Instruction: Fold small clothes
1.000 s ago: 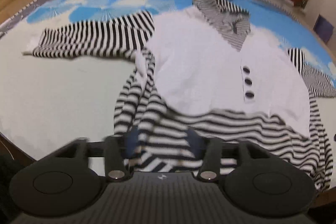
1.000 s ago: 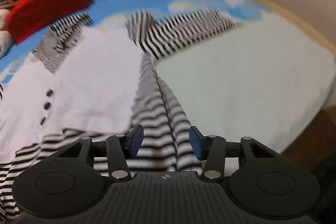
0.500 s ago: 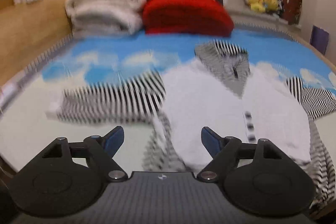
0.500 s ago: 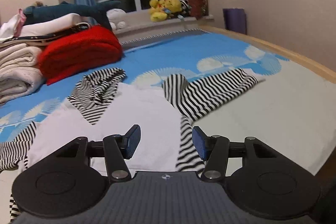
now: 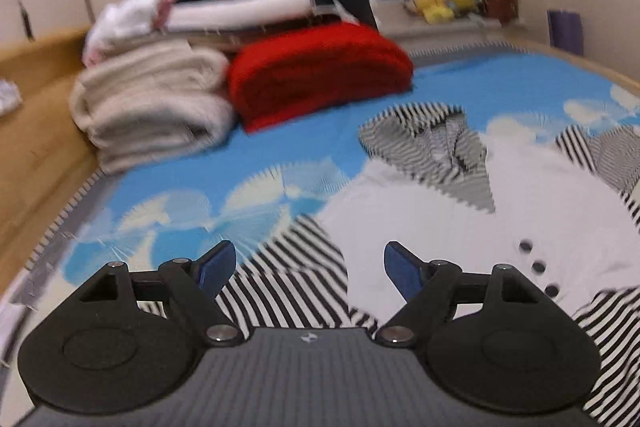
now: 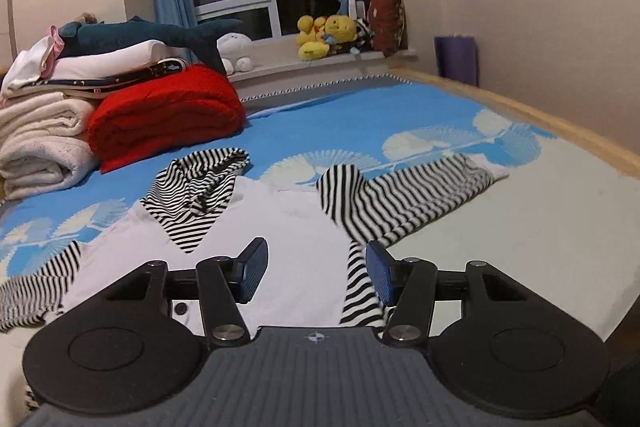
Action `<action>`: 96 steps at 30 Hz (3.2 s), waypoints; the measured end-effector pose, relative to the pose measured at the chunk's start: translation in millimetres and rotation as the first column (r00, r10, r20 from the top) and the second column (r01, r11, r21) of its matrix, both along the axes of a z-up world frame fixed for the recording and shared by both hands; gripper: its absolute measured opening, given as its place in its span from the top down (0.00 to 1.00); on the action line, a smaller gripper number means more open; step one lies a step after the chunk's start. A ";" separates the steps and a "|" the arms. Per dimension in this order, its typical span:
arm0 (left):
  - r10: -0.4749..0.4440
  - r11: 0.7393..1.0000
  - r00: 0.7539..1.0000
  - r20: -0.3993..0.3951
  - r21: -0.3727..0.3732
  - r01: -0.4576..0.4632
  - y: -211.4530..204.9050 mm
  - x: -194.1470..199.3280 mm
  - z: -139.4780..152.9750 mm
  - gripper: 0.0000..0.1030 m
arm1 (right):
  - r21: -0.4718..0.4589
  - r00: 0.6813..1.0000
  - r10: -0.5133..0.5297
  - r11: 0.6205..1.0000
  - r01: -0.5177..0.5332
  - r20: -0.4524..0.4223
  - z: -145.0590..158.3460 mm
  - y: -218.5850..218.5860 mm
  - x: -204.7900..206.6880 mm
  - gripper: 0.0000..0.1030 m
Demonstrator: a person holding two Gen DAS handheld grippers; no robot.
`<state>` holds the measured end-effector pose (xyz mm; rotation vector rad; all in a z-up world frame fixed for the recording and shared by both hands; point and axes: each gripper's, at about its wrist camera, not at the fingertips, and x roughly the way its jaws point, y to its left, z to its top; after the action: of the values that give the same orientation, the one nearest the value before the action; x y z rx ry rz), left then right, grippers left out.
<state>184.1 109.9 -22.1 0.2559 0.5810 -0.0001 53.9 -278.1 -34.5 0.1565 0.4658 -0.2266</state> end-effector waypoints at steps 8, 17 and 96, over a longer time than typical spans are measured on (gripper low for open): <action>0.188 0.959 0.970 -0.155 -0.184 -0.215 102.2 67.4 -48.5 0.17 | -0.056 0.995 0.086 0.995 -0.083 0.044 54.6 -3.1 23.6 0.46; 0.435 0.847 0.855 -0.284 -0.192 -0.495 189.1 71.5 -73.2 0.21 | -0.135 0.937 0.309 0.948 -0.289 0.162 110.3 30.3 121.1 0.46; 0.090 0.971 0.910 -0.405 -0.165 -0.170 -77.4 171.9 -47.5 0.74 | 0.509 0.841 0.125 0.839 0.194 -0.527 -132.7 12.5 329.5 0.93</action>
<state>356.0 32.6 -69.6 0.0191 0.9955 0.0209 383.4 -265.6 -167.2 0.6810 1.1013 -0.1666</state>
